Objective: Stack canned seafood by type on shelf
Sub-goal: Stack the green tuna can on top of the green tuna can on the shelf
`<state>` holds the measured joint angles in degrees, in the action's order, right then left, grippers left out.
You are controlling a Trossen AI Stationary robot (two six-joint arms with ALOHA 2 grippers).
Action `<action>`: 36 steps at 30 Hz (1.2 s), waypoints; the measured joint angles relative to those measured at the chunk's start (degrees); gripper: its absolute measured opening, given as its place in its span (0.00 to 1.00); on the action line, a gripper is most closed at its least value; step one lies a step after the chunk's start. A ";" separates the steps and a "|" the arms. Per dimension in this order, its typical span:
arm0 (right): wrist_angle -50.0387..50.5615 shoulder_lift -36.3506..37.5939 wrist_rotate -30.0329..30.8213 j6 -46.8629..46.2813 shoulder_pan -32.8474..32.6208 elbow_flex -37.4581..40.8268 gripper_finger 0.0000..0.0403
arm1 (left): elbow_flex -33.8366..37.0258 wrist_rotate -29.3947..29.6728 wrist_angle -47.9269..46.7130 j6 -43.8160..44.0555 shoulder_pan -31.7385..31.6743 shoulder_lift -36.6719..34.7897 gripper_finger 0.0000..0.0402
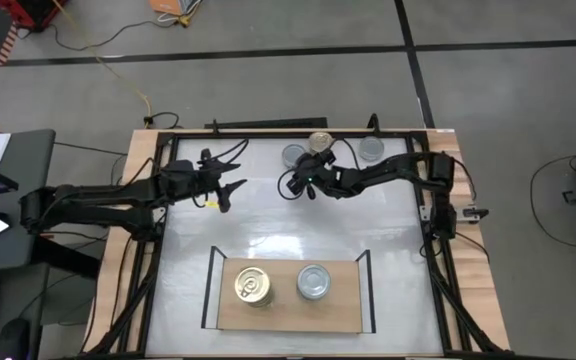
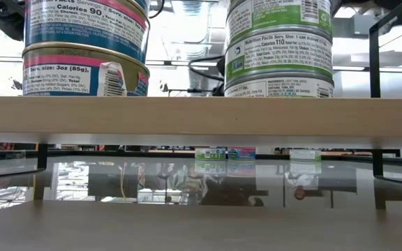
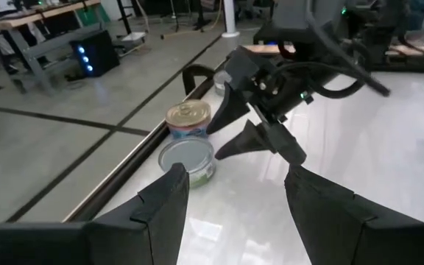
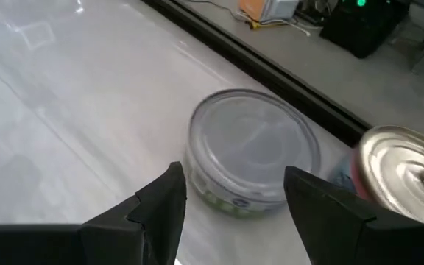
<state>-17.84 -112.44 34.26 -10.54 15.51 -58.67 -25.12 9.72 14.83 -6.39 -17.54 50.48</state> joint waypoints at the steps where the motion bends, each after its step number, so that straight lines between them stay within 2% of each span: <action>1: -1.23 -0.51 0.00 0.56 0.00 -0.01 0.63 | 0.00 0.00 -0.25 -0.16 0.00 0.03 0.53; 9: -1.60 -2.02 -0.43 0.95 0.50 0.01 0.63 | -0.02 0.00 -0.79 -0.42 0.00 0.24 0.53; 12: 2.01 -2.02 -2.54 -0.57 1.03 0.01 0.63 | -0.02 -0.01 -0.89 -0.44 0.00 0.24 0.53; 18: 10.90 -1.93 -10.47 -6.98 1.11 -0.16 0.63 | -0.02 0.00 -0.99 -1.02 0.00 0.20 0.53; 21: 13.52 -0.75 -10.22 -7.64 -0.41 -0.11 0.63 | -0.04 -0.03 -1.28 -0.96 0.00 0.20 0.53; 24: 10.84 0.71 -9.64 -6.26 -1.81 0.12 0.63 | -0.06 -0.04 -1.24 -0.15 0.00 0.20 0.53; 30: -4.75 1.55 -8.45 -1.57 -0.96 0.00 0.63 | -0.09 -0.04 -1.16 0.00 0.00 0.20 0.53; 36: -6.26 0.60 -7.06 -0.29 2.24 -0.03 0.63 | -0.09 -0.04 -1.25 0.00 0.00 0.20 0.53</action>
<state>-24.10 -111.83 27.20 -10.84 17.75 -58.69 -25.21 9.67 13.58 -6.39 -17.54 50.68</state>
